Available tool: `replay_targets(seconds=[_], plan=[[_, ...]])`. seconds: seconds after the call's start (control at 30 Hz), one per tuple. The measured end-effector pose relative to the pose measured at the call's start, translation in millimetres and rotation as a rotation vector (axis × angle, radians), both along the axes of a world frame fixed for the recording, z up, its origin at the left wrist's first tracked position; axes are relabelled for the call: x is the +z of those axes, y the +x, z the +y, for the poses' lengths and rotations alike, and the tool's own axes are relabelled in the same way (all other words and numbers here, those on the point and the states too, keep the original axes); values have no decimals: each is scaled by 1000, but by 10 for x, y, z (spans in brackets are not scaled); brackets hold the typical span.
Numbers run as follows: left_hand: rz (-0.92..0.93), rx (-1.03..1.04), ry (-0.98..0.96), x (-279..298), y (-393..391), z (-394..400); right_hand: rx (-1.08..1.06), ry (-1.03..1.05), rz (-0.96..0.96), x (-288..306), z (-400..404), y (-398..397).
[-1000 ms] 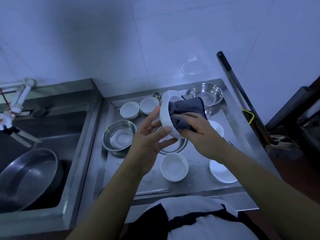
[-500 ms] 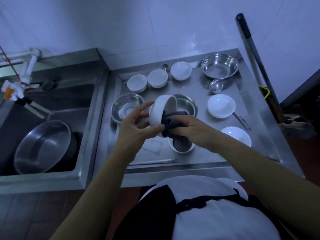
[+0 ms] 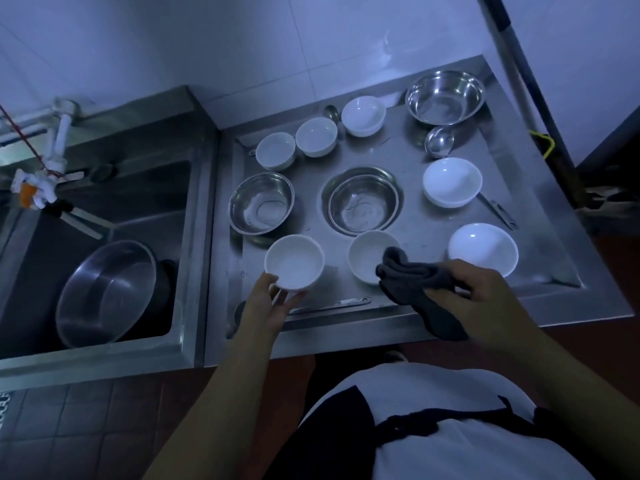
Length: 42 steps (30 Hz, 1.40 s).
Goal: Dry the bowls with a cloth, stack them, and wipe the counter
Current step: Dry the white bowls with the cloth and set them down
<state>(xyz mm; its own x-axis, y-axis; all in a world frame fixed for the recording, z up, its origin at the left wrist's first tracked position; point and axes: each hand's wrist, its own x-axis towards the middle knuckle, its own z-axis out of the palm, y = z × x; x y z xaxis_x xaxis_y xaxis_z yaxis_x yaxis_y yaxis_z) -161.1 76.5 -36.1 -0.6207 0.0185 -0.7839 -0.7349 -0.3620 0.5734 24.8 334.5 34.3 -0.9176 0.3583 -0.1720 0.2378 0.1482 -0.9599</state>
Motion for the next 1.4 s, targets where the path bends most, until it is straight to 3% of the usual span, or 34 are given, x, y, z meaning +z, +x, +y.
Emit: replay_targets(seconds=[0.33,0.6,0.67,0.73,0.8,0.87,0.93,1.0,1.07,1.23,1.4], plan=[[-23,-112,-196,-356,-157,202,-273,-109,114,57,61,367],[-62,-235,-390,-407,-188,176,-236,-129,176,120,29,365],[50,-382,-588,-298,-203,200,-203,-132,180,127,26,353],[312,-555,-673,-35,-140,271,-162,-137,189,142,31,329],[579,-850,-457,354,-8,373,-115,-148,202,188,32,270],[699,-1219,-185,750,158,475,-55,-207,213,233,36,184],[801,-1404,-51,1013,282,547,20,-342,218,302,42,77],[792,-1318,43,1136,321,593,72,-527,215,359,69,-50],[728,-1085,122,1179,337,620,49,-568,197,378,72,-213],[692,-746,6,1054,334,532,-324,-118,102,233,-354,-524],[623,-635,53,1020,153,280,-186,-39,177,207,-877,-750]])
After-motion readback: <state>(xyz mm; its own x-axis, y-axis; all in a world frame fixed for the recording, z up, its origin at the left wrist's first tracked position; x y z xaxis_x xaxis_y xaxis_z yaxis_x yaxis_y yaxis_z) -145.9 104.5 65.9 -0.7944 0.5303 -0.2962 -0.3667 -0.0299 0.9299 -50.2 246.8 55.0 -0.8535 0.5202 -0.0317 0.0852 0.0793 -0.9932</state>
